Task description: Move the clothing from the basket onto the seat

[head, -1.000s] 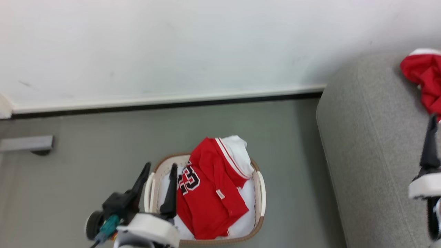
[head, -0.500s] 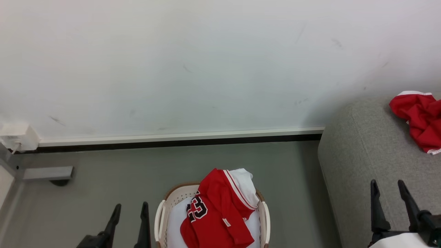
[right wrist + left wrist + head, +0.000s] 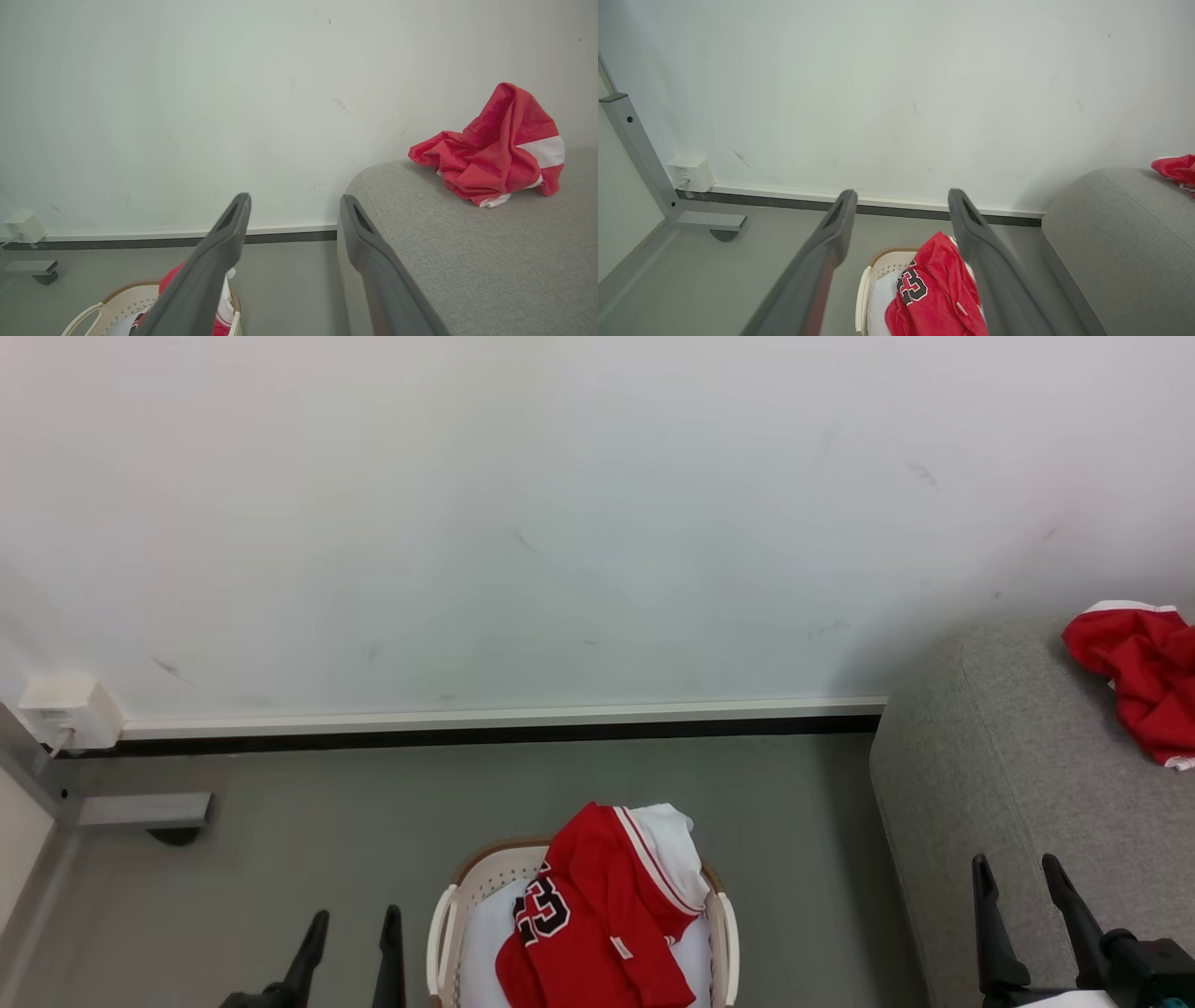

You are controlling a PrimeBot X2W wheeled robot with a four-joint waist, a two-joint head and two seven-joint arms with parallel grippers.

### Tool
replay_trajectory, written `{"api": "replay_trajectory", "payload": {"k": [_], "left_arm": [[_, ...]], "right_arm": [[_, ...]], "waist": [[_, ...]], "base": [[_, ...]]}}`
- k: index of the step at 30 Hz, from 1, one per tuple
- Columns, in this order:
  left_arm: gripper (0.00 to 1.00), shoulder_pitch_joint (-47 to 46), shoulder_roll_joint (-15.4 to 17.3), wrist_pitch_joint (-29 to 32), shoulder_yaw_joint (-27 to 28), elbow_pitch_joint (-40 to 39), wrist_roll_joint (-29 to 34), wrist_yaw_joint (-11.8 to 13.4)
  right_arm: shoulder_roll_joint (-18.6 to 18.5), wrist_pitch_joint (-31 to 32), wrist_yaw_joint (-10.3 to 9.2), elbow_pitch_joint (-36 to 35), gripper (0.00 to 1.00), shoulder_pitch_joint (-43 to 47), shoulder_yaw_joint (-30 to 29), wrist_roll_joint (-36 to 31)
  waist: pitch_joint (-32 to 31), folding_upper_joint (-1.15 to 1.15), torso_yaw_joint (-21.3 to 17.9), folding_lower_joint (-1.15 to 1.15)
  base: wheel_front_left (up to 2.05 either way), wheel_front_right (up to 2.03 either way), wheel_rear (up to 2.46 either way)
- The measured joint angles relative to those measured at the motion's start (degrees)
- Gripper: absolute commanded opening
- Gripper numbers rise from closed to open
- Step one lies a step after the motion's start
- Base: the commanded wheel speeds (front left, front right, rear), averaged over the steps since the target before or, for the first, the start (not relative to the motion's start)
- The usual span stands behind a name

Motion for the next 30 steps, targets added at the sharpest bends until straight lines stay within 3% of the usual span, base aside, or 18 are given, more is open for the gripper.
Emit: {"api": "replay_trajectory", "payload": {"k": [12, 22, 30], "left_arm": [[1.0, -3.0, -0.7, 0.0, -2.09, 1.4, 1.11, -1.72], [1.0, -19.37, -0.79, 0.0, -9.09, 11.46, 2.8, -1.8], [1.0, -35.74, -0.86, 2.05, -14.25, 23.16, 1.36, 1.24]], "right_arm": [[0.01, 0.0, 0.0, -0.98, 1.0, -1.87, -0.2, -0.07], [-0.03, -0.01, 0.0, -7.28, 1.0, -9.45, -1.13, -1.05], [-0.03, -0.01, 0.0, -13.25, 1.0, -16.32, -0.07, -1.13]], "waist": [[3.56, 0.0, -1.25, 0.0], [14.76, 0.0, -3.15, 0.02], [26.26, 0.0, -5.1, 0.03]], "base": [[0.0, 0.0, 0.0], [0.0, 0.0, 0.0], [0.0, 0.0, 0.0]]}}
